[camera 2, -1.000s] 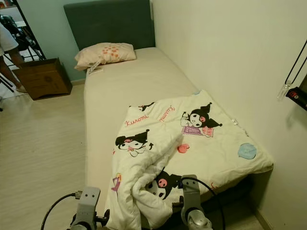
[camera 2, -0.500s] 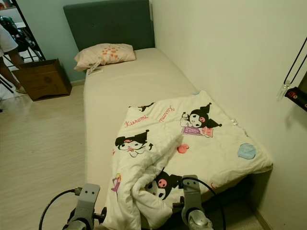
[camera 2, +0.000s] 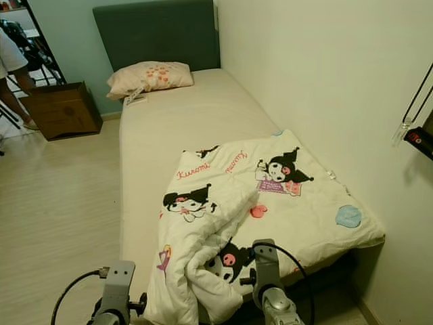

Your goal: Clean up the room

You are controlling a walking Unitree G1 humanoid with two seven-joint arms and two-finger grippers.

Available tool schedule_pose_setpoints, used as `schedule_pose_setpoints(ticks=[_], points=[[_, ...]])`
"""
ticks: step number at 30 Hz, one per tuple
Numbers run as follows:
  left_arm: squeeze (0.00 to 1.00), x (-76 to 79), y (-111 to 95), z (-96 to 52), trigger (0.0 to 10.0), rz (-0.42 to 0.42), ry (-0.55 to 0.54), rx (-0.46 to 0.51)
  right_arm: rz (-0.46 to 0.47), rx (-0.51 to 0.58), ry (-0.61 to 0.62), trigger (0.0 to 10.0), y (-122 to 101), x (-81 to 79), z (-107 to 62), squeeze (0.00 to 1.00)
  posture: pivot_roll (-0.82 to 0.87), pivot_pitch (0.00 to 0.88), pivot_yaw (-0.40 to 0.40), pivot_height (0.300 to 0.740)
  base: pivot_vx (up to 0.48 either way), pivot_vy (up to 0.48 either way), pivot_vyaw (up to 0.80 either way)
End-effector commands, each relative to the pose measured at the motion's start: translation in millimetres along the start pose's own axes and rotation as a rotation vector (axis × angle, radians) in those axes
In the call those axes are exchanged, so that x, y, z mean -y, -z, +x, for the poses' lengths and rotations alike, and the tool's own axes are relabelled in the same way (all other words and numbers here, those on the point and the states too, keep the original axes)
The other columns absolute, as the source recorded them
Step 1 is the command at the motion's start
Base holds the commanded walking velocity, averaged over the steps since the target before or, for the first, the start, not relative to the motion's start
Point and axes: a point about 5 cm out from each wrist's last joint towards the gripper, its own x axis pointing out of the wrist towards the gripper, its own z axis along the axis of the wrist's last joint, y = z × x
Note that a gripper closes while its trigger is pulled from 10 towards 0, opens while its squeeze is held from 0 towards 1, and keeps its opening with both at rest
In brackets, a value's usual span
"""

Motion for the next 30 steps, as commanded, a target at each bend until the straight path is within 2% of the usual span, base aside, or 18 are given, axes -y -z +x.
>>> schedule_pose_setpoints(ticks=[1,4,10,17,18,24,30], points=[[0.0,1.5,2,-1.7,10.0,-0.02,0.0,0.007,-0.013,0.007,-0.005,10.0,-1,-1.3,0.4,0.0,-0.05,0.084,-0.009,0.74,0.0,0.0,0.0],[0.0,1.5,0,-1.2,10.0,-0.02,-0.003,0.012,-0.026,0.017,-0.016,10.0,-3,-2.8,0.7,0.0,-0.05,0.086,-0.003,0.74,0.0,0.0,0.0],[0.0,3.2,-8,0.4,10.0,0.039,0.04,0.057,-0.003,0.045,-0.011,10.0,-10,-6.5,2.6,0.0,-0.05,0.096,0.008,0.74,0.0,0.0,0.0],[0.0,-1.4,-18,3.5,10.0,0.005,0.025,0.077,0.021,0.06,0.005,10.0,-13,-3.9,2.8,0.0,-0.04,0.104,0.013,0.74,0.0,0.0,0.0],[0.0,-1.4,-22,4.5,10.0,0.028,0.033,0.093,0.021,0.054,0.021,10.0,-13,0.3,3.0,0.0,-0.04,0.095,0.002,0.74,0.0,0.0,0.0],[0.0,-0.5,-23,5.0,10.0,0.087,0.06,0.093,-0.006,0.05,0.023,10.0,-15,2.8,3.6,0.0,-0.06,0.093,0.007,0.74,0.0,0.0,0.0],[0.0,3.3,-31,5.7,10.0,0.071,0.071,0.128,-0.019,0.054,0.005,10.0,-15,0.6,3.2,0.0,-0.05,0.096,-0.003,0.74,0.0,0.0,0.0]])
